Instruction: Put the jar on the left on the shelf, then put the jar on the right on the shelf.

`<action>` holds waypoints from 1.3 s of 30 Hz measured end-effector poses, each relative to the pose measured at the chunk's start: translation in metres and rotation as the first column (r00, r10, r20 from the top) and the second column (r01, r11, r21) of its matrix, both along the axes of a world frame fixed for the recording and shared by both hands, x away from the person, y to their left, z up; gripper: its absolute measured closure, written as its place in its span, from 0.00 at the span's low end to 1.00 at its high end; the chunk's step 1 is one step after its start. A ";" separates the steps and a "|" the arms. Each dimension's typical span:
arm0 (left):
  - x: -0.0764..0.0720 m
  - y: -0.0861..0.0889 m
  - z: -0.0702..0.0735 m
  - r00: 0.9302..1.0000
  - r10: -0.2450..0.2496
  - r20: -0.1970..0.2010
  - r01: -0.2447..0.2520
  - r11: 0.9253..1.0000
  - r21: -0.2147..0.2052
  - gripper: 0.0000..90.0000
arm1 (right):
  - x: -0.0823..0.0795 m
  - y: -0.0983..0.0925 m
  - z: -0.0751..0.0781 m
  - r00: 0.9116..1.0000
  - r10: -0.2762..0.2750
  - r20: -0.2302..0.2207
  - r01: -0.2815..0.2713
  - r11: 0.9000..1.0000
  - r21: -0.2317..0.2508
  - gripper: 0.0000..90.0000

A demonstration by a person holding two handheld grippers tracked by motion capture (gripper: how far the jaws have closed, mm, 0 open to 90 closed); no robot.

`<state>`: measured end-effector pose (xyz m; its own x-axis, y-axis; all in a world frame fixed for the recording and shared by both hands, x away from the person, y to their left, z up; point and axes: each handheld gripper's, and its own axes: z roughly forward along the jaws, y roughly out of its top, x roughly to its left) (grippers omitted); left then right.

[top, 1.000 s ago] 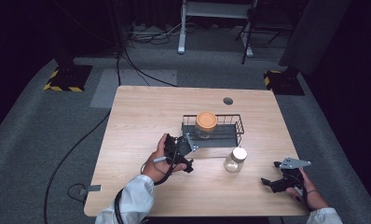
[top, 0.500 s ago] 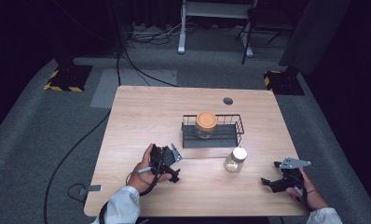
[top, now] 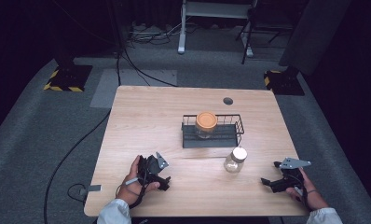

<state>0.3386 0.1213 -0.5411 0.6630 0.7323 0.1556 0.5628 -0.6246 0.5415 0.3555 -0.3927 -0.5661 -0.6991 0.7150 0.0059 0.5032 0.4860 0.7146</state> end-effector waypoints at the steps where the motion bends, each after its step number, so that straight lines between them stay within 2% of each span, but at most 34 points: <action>1: -0.001 0.003 -0.001 1.000 0.010 -0.002 -0.010 1.000 -0.015 0.03 | 0.000 0.000 0.000 1.000 0.000 0.000 0.000 1.000 0.000 0.00; 4: -0.004 0.011 -0.005 0.999 0.048 -0.002 -0.048 0.996 -0.073 0.03 | 0.000 0.000 0.000 1.000 0.000 0.000 0.000 1.000 0.000 0.00; 6: -0.006 0.018 -0.009 0.997 0.081 -0.015 -0.082 0.988 -0.131 0.03 | 0.000 0.000 0.000 1.000 0.000 0.000 0.000 1.000 0.000 0.00; 8: -0.009 0.023 -0.011 0.995 0.101 -0.023 -0.103 0.981 -0.162 0.03 | 0.000 0.000 0.000 1.000 0.000 0.000 0.000 1.000 0.000 0.00; 10: -0.012 0.028 -0.013 0.994 0.106 -0.022 -0.108 0.977 -0.183 0.02 | 0.000 0.000 0.000 1.000 0.000 0.000 0.000 1.000 0.000 0.00; 13: -0.017 0.036 -0.018 0.995 0.093 0.019 -0.086 0.971 -0.223 0.01 | 0.000 0.000 0.000 1.000 0.000 0.000 0.000 1.000 0.000 0.00; 18: -0.021 0.044 -0.019 0.995 0.103 0.018 -0.096 0.970 -0.224 0.00 | 0.000 0.000 0.000 1.000 0.000 0.000 0.000 1.000 0.000 0.00; 39: -0.021 0.045 -0.019 0.995 0.100 0.018 -0.093 0.970 -0.222 0.00 | 0.001 0.000 0.000 1.000 -0.002 -0.001 0.002 1.000 0.000 0.00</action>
<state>0.3176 0.1664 -0.5598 0.5851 0.8110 0.0006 0.5969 -0.4311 0.6767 0.3560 -0.3924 -0.5660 -0.6977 0.7164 0.0065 0.5050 0.4854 0.7137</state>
